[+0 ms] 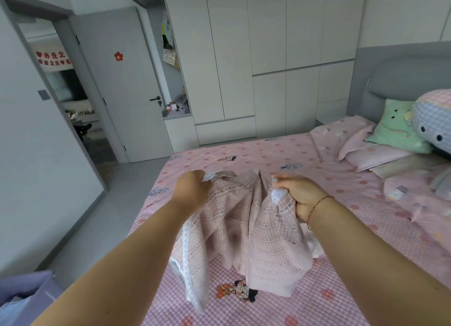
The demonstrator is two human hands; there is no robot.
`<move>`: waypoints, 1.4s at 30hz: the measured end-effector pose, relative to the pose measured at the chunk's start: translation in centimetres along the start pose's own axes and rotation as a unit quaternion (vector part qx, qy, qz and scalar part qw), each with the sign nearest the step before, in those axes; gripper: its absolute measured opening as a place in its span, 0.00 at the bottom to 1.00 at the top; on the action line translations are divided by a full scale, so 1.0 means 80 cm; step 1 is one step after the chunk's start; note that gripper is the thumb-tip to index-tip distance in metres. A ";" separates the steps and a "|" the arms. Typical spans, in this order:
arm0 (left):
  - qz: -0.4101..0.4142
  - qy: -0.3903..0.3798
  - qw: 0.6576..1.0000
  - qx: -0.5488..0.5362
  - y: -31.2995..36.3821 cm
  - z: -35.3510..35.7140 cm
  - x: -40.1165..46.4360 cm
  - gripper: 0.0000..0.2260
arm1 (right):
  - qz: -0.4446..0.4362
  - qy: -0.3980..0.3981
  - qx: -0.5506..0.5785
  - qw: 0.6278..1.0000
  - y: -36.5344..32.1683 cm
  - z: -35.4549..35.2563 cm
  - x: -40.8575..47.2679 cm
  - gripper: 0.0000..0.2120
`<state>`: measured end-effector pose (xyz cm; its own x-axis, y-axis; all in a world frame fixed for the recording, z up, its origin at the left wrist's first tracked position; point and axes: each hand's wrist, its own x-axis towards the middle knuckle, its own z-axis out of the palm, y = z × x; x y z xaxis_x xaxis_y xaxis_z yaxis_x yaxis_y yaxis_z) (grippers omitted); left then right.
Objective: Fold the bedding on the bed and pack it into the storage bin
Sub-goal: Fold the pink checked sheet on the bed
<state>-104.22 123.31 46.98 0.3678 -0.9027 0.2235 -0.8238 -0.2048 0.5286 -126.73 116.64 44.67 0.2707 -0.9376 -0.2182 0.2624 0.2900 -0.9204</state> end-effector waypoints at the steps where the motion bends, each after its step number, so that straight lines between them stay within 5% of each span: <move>1: 0.009 -0.014 1.000 -0.002 -0.006 0.001 -0.002 0.12 | 0.006 0.012 -0.009 1.000 0.003 -0.004 0.002 0.09; 9: 0.011 -0.236 0.967 -0.094 -0.047 0.014 -0.043 0.15 | 0.102 0.025 -0.180 0.978 0.048 -0.069 0.018 0.03; 12: 0.001 -0.348 0.936 -0.049 -0.076 0.024 -0.063 0.27 | 0.082 0.010 -0.327 0.941 0.063 -0.104 0.017 0.10; 16: -0.004 -0.504 0.862 0.062 -0.113 0.040 -0.093 0.15 | 0.174 -0.127 -0.662 0.718 0.059 -0.142 0.003 0.10; 18: -0.011 -0.564 0.820 0.098 -0.125 0.046 -0.103 0.12 | 0.212 -0.145 -0.745 0.615 0.065 -0.162 0.008 0.20; 19: -0.012 -0.578 0.808 0.113 -0.130 0.048 -0.104 0.11 | 0.220 -0.141 -0.759 0.596 0.067 -0.170 0.013 0.26; 22: -0.016 -0.578 0.806 0.130 -0.127 0.055 -0.101 0.12 | 0.176 -0.050 -0.709 0.681 0.066 -0.166 0.018 0.17; 25: 0.009 -0.569 0.810 0.142 -0.109 0.077 -0.103 0.16 | 0.023 0.029 -0.652 0.757 0.077 -0.135 0.027 0.16; 27: 0.019 -0.566 0.815 0.121 -0.095 0.100 -0.110 0.09 | -0.040 -0.011 -0.607 0.793 0.095 -0.108 0.021 0.09; 32: 0.071 -0.493 0.863 0.087 -0.076 0.122 -0.111 0.10 | 0.019 -0.331 -0.602 0.727 0.159 -0.036 -0.030 0.31; 35: 0.066 -0.480 0.873 0.059 -0.081 0.118 -0.108 0.10 | 0.036 -0.368 -0.591 0.716 0.206 -0.021 -0.033 0.30; 42: 0.024 -0.473 0.879 0.053 -0.119 0.108 -0.134 0.07 | 0.021 -0.358 -0.543 0.759 0.242 -0.017 -0.030 0.14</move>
<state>-104.10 131.67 32.46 -0.1496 -0.8116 -0.5647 -0.8827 -0.1476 0.4461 -123.57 124.28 26.90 0.7935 -0.4748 -0.3807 -0.5743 -0.3774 -0.7265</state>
